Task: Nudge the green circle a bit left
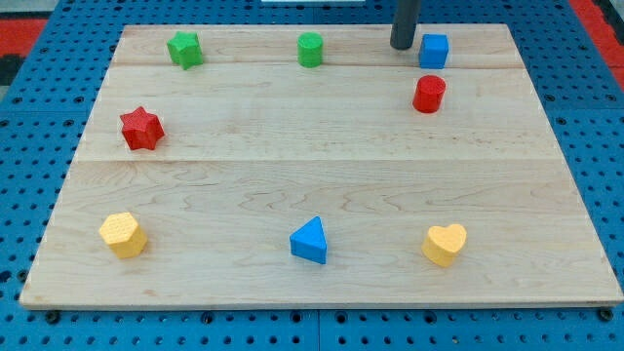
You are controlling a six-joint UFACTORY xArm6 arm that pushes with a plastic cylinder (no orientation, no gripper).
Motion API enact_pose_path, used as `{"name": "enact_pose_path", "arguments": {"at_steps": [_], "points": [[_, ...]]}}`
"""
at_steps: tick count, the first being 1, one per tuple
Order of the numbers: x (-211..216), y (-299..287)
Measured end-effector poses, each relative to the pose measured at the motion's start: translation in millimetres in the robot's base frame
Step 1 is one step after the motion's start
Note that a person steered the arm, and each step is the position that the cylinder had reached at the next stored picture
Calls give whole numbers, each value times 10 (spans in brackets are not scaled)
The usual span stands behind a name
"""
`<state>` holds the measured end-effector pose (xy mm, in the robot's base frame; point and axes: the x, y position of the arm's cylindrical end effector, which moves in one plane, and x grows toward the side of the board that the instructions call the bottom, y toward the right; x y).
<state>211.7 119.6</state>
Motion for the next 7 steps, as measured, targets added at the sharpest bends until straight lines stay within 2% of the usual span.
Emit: {"name": "enact_pose_path", "arguments": {"at_steps": [1, 3, 4, 5, 7], "points": [[-185, -130], [-192, -65], [-163, -338], [-159, -928], [-159, -942]]}}
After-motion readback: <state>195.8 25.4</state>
